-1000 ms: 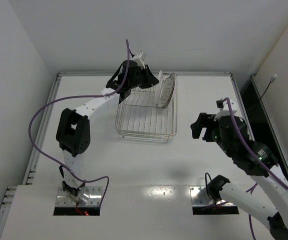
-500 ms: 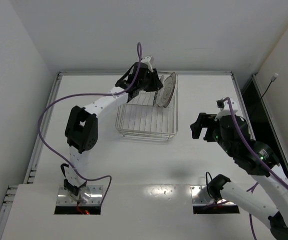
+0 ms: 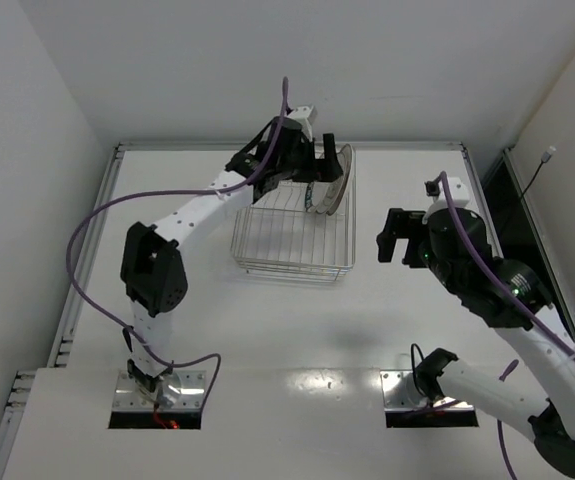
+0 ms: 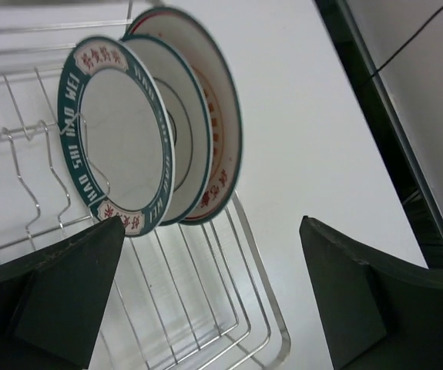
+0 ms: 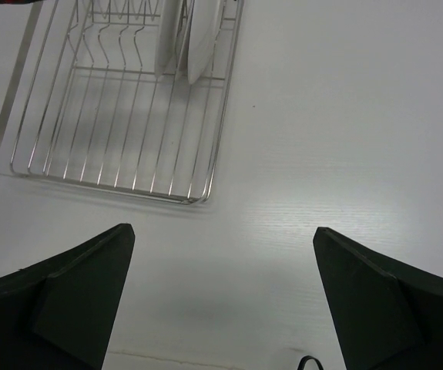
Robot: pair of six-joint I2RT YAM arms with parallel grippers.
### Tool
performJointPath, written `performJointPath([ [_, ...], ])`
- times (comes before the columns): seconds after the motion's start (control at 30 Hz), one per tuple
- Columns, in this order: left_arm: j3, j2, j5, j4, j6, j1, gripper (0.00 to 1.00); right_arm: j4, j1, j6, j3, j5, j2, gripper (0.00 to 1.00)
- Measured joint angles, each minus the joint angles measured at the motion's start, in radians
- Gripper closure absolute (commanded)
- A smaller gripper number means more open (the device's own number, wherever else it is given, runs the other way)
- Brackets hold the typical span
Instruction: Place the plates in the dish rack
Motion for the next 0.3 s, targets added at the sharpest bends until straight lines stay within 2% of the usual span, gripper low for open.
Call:
performJointPath([
  [0.13,-0.117,-0.206,0.000,-0.006,0.052,0.000,0.03,0.008,0.000,-0.010,0.027,0.016,0.055,0.00],
  [0.3,-0.430,-0.605,-0.071,0.027,0.133,-0.001,0.02,0.038,0.000,-0.017,0.026,0.016,0.065,0.00],
])
